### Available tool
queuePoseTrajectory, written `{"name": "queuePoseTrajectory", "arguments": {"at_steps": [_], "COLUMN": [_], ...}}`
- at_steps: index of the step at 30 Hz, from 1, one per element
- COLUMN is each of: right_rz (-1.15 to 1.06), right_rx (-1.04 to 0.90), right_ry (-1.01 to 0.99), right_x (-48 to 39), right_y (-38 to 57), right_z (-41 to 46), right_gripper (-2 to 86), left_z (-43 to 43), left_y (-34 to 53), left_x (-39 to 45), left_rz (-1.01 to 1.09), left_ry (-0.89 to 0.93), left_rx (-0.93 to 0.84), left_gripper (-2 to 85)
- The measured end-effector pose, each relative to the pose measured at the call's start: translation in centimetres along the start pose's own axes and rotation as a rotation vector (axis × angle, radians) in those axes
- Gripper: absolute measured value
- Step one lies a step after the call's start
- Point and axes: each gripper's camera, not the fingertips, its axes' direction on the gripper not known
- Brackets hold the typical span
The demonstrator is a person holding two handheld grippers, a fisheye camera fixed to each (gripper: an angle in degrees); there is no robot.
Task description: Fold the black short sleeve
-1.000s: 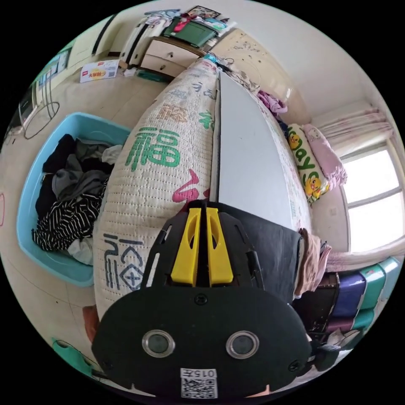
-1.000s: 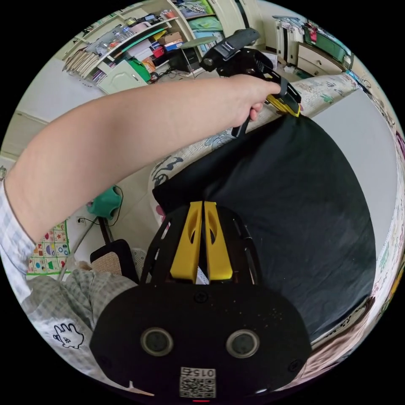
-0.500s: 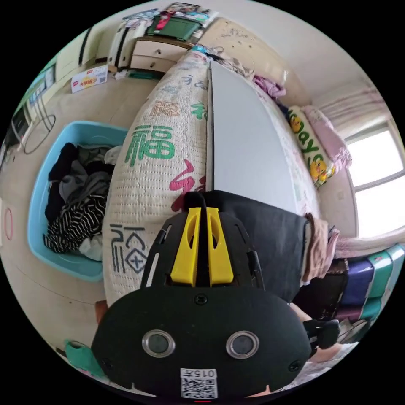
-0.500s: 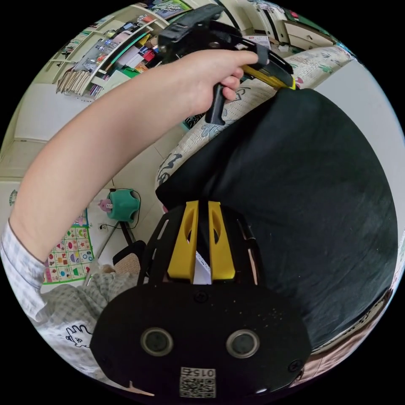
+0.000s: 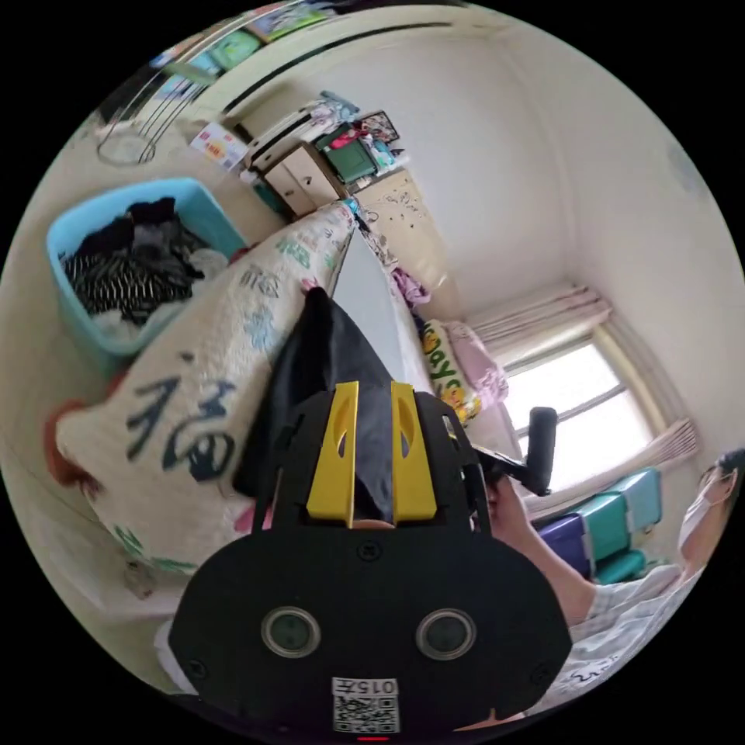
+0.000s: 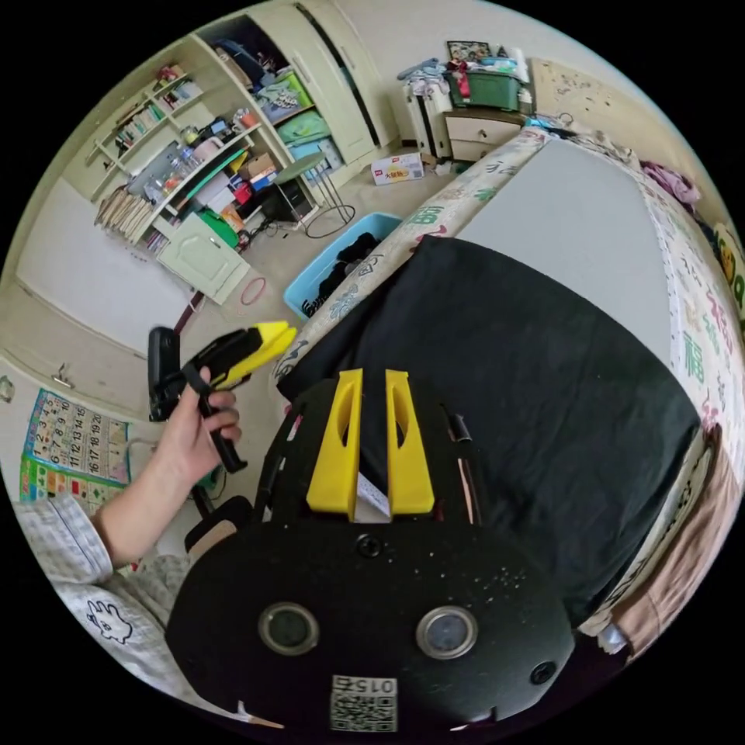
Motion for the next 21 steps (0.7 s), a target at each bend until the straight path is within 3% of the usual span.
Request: {"name": "queuePoseTrajectory", "arguments": {"at_steps": [6,11,13,16,21], "right_rz": [0.166,0.414,0.490,0.510,0.411], "right_rx": [0.117,0.425,0.491,0.580,0.692], "right_ry": [-0.082,-0.465,-0.519,-0.335,-0.091], "right_x": [1.7,6.2,7.2,6.0,1.4], "right_y": [6.1,13.6,15.6,17.7,19.1], "right_z": [-5.4,-10.8,-12.0,-14.9,-18.4], "right_gripper": [5.1,1.8,0.8,0.6,5.3], "left_z": [-2.4,-4.4,-5.8,-9.5,-17.7], "left_y": [8.5,11.7,12.3,12.9,14.1], "left_x": [1.9,6.1,7.3,9.7,15.4], "left_rz": [0.036,0.123,0.137,0.225,0.516], "left_ry": [0.121,0.259,0.304,0.291,-0.043], "left_rx": [-0.038,-0.099,-0.129,-0.127,0.019], "left_gripper": [7.3,6.1,5.3,4.8,5.7]}}
